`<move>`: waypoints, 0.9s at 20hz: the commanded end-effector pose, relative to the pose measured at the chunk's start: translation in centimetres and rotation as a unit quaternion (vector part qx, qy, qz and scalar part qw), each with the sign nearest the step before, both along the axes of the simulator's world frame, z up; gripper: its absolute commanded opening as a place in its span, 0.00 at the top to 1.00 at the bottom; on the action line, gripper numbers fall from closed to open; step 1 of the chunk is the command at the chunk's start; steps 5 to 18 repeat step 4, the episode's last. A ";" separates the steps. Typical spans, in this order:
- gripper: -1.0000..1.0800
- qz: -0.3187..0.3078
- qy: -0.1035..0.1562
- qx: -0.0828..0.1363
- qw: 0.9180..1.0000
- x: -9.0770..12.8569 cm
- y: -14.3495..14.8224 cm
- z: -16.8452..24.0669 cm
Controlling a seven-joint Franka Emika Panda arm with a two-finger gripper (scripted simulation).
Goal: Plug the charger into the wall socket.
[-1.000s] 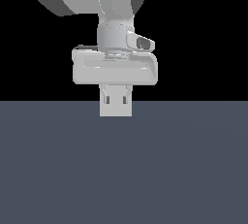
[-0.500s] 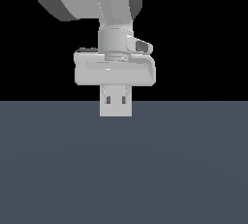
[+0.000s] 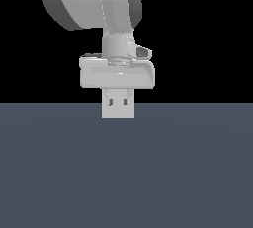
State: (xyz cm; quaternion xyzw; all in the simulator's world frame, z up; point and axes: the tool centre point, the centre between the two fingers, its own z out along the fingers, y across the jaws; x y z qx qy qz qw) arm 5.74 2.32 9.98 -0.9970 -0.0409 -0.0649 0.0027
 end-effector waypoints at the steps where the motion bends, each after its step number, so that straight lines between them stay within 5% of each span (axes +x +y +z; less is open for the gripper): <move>1: 1.00 0.000 0.000 0.000 1.000 0.4 0.0 0.0; 18: 1.00 0.000 0.000 0.000 1.000 0.5 0.0 0.0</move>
